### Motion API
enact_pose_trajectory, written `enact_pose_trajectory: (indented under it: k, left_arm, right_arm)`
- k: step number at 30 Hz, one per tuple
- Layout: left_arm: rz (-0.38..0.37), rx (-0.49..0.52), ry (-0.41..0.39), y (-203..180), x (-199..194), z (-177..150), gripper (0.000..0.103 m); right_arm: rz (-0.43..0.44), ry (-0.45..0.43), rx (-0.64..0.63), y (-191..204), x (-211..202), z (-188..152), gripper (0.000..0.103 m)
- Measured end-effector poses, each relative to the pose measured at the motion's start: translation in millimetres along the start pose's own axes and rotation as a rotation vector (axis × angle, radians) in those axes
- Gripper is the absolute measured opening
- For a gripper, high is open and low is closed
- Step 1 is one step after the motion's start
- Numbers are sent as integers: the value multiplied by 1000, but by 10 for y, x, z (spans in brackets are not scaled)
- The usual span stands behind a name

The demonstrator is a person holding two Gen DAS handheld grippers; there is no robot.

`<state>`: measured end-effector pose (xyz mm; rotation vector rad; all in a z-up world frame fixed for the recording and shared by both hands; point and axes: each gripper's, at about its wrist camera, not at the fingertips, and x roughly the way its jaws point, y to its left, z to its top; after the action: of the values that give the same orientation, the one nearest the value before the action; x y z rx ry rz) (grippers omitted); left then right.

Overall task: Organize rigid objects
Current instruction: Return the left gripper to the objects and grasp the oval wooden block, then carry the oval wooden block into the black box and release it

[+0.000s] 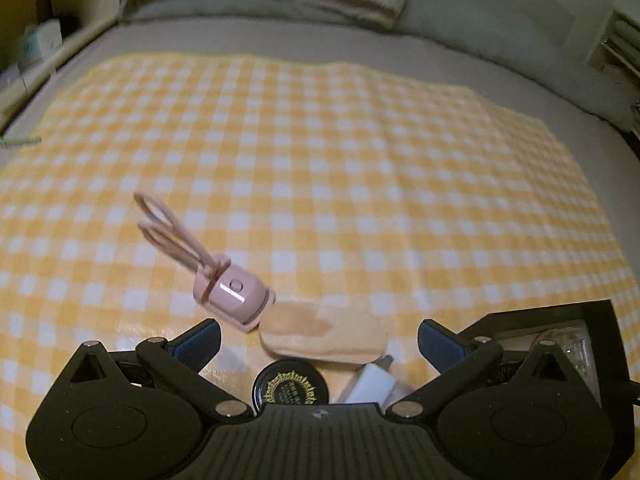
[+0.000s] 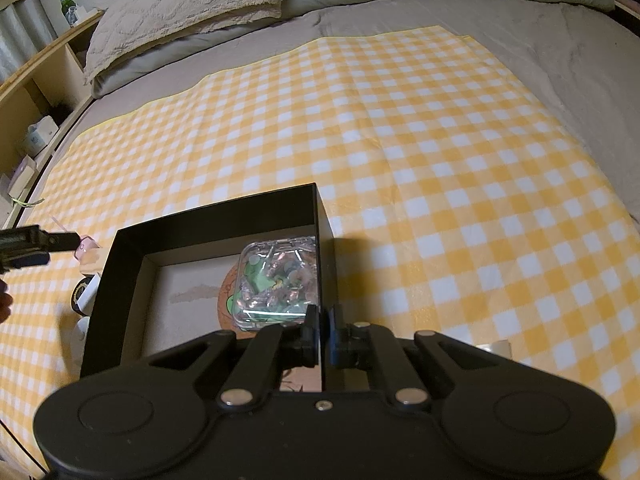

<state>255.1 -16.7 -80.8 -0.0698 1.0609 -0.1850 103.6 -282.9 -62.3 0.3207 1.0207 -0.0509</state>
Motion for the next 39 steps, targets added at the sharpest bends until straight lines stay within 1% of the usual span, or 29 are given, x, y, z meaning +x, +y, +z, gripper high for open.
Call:
enact_pose_trajectory:
  k: [5, 8, 12, 16, 19, 23, 27, 29, 32, 35, 38, 39]
  left_arm:
    - [-59, -10, 66, 37, 207, 4, 103]
    - [-73, 8, 99, 24, 337, 22, 103]
    - [-73, 18, 113, 16, 439, 48, 103]
    - [-80, 36, 108, 31, 504, 88, 103]
    - [-60, 67, 107, 5, 564, 127, 103]
    - [-36, 84, 114, 24, 614, 145, 103]
    - [-41, 96, 115, 26, 622, 154, 103]
    - [-36, 121, 117, -37, 637, 155, 103]
    - [-6, 171, 119, -186, 679, 139, 101]
    - [26, 192, 126, -247, 704, 126, 94]
    - [36, 191, 122, -283, 737, 136, 89]
    - [37, 186, 121, -290, 745, 140, 89]
  right_arm:
    - [5, 0, 4, -7, -4, -4, 6]
    - [11, 0, 7, -17, -4, -4, 6]
    - [17, 0, 8, -29, -6, -4, 6]
    - [20, 0, 7, -28, -7, -4, 6]
    - [22, 1, 6, -31, -3, -2, 6]
    - [27, 3, 8, -37, 7, -1, 6]
    - [30, 4, 9, -42, 12, 2, 7]
    - [30, 6, 8, -42, 16, 4, 7]
    - [31, 6, 7, -39, 17, 4, 7]
    - [31, 6, 8, -42, 15, 5, 7]
    - [33, 6, 7, -41, 17, 3, 7]
    - [33, 6, 7, -40, 17, 2, 7]
